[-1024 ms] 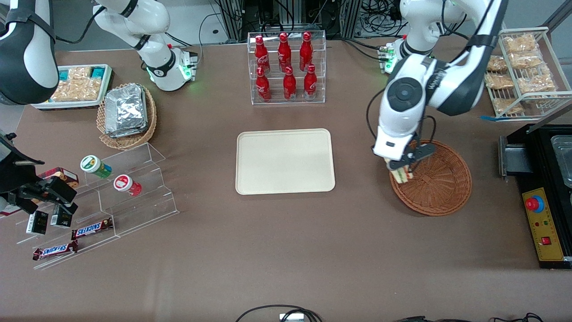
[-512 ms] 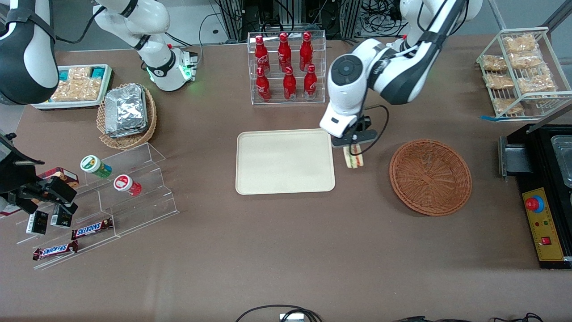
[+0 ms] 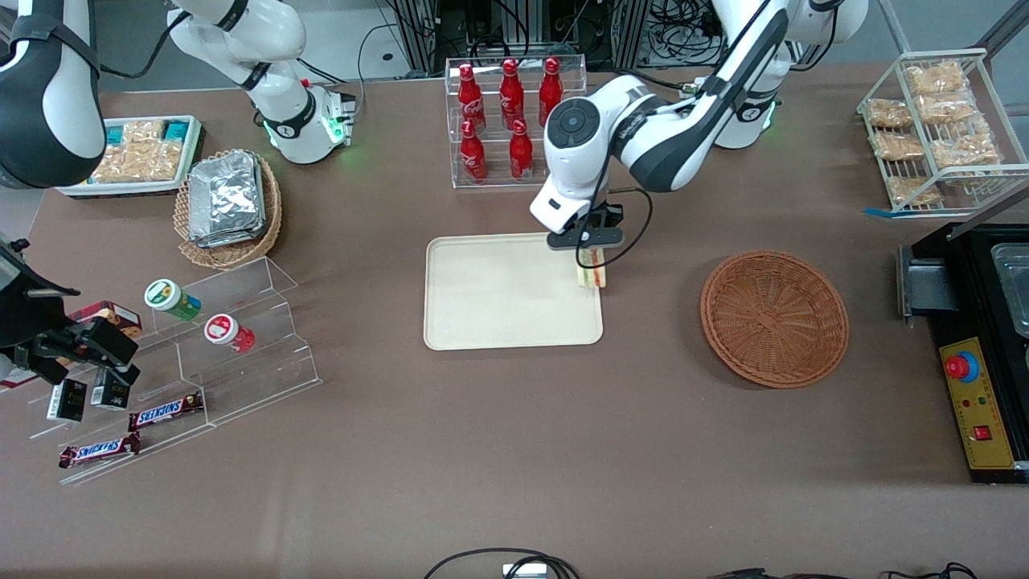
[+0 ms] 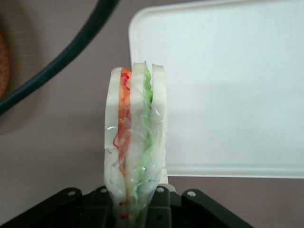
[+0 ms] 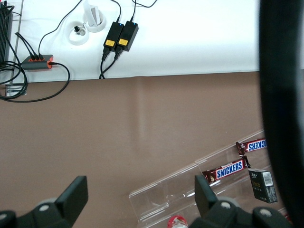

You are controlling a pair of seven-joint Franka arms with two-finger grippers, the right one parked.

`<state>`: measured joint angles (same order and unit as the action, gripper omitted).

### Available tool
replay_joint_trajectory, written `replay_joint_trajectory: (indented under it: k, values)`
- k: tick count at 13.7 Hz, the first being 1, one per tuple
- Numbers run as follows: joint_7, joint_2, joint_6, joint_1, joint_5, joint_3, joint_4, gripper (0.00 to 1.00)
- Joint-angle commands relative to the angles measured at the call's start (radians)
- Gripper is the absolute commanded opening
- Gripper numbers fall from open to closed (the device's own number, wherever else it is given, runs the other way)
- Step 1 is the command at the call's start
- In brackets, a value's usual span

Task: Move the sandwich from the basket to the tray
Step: 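Carry the held sandwich over the cream tray and lower it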

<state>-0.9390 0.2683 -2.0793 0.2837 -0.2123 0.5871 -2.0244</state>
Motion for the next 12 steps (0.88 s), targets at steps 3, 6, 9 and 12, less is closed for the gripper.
replay_joint_trajectory:
  k: [3, 6, 9, 12]
  values:
    - [-0.017, 0.162, 0.005, 0.061, -0.064, -0.006, 0.119, 0.11]
    - [-0.104, 0.253, 0.004, 0.081, -0.172, -0.006, 0.161, 0.11]
    - [-0.123, 0.356, 0.004, 0.100, -0.206, -0.009, 0.236, 0.11]
    - [-0.124, 0.376, 0.004, 0.111, -0.210, -0.012, 0.247, 0.11]
